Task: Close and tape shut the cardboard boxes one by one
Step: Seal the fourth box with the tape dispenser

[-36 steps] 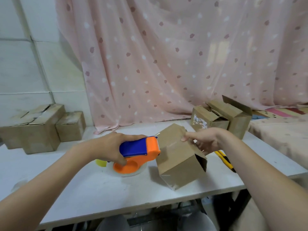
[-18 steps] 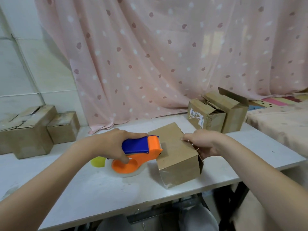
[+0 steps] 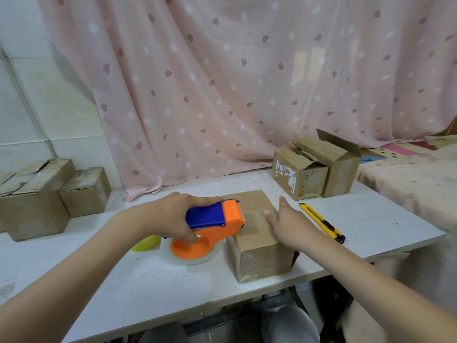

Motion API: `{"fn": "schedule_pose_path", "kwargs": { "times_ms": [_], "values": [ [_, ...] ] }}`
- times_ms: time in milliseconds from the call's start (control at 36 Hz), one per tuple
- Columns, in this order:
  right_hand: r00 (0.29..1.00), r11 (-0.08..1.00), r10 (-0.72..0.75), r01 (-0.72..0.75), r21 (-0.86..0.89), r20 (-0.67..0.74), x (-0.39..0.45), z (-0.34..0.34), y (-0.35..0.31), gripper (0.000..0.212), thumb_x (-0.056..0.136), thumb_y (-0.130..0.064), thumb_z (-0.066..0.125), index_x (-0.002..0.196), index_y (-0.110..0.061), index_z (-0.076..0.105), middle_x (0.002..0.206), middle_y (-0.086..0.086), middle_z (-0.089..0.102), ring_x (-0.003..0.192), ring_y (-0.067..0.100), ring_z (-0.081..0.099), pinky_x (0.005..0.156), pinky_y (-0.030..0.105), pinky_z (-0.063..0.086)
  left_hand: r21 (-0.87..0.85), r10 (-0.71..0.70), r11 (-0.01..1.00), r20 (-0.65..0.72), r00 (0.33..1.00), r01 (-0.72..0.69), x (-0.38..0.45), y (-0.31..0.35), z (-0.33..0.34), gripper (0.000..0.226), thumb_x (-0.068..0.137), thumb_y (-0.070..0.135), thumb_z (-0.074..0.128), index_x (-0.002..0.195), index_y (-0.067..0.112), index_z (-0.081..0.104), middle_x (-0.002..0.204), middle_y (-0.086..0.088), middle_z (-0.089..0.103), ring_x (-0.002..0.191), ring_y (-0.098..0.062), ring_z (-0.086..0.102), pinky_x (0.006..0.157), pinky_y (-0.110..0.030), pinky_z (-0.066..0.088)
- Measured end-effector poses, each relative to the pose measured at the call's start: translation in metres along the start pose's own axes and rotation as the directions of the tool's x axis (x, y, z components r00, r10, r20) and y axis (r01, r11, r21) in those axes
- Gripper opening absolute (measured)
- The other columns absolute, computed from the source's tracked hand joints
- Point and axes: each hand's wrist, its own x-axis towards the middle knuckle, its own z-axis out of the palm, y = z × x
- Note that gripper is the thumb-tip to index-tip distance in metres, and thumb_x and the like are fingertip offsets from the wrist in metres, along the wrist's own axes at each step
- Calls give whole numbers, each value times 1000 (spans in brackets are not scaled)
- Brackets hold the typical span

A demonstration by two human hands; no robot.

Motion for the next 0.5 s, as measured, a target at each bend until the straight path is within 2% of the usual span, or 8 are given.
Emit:
{"fn": "schedule_pose_path", "kwargs": {
  "times_ms": [56, 83, 139, 194, 222, 278, 333, 500],
  "values": [
    [977, 976, -178, 160, -145, -122, -3, 3, -4, 59, 109, -37, 30, 159, -8, 15, 162, 11, 27, 149, 27, 25, 120, 41, 26, 9, 3, 1000, 2, 1000, -3, 0, -1, -1, 96, 70, 32, 74, 139, 71, 21, 90, 14, 55, 71, -20, 65, 61, -34, 58],
    [957, 957, -249, 220, -191, -149, -6, 5, -6, 53, 108, -36, 29, 155, -11, 26, 160, 8, 32, 148, 27, 27, 117, 42, 31, 7, 2, 1000, 4, 1000, -2, 0, -2, -1, 96, 69, 33, 74, 139, 71, 21, 91, 14, 56, 72, -20, 65, 62, -34, 58],
    [929, 914, -351, 311, -260, -121, -15, 7, -11, 38, 108, -36, 28, 133, -18, 48, 133, 2, 54, 132, 25, 48, 97, 38, 46, 3, -2, 1000, 7, 1000, 1, 1, -2, -1, 96, 69, 33, 74, 139, 71, 20, 91, 13, 56, 72, -21, 66, 61, -33, 57],
    [904, 857, -425, 385, -343, -47, -28, 10, -15, 33, 108, -38, 27, 121, -20, 52, 116, -2, 55, 119, 20, 53, 90, 31, 44, -6, -4, 1000, 9, 1000, 4, 2, -3, 0, 98, 69, 33, 75, 140, 71, 19, 92, 13, 55, 72, -19, 65, 60, -31, 56],
    [888, 830, -460, 420, -368, -24, -32, 12, -14, 38, 108, -38, 24, 127, -19, 51, 125, -1, 55, 126, 19, 48, 100, 28, 39, -15, -6, 1000, 7, 1000, 6, 2, -4, 1, 98, 69, 32, 75, 141, 70, 19, 91, 13, 54, 71, -18, 64, 60, -30, 55],
    [883, 813, -469, 429, -393, -6, -37, 10, -15, 51, 109, -40, 20, 148, -13, 40, 153, 3, 42, 145, 18, 30, 115, 19, 13, -27, -9, 1000, 6, 1000, 9, 2, -5, 3, 99, 70, 31, 75, 141, 69, 19, 91, 14, 53, 71, -16, 62, 59, -28, 54],
    [879, 809, -477, 434, -397, -10, -38, 9, -18, 56, 109, -41, 18, 157, -14, 27, 164, 3, 25, 152, 16, 15, 110, 17, -5, -24, -2, 1000, -2, 1000, 2, 1, -5, 3, 98, 70, 30, 76, 141, 69, 20, 90, 13, 55, 71, -14, 60, 59, -26, 52],
    [866, 792, -497, 479, -378, 57, -36, 15, -8, 56, 109, -41, 17, 160, -19, 14, 167, -2, 14, 153, 11, 7, 112, 16, -7, -32, 9, 999, 2, 1000, -9, -4, 2, 0, 97, 71, 27, 76, 139, 70, 22, 91, 15, 56, 71, -14, 61, 64, -31, 56]
  ]
}}
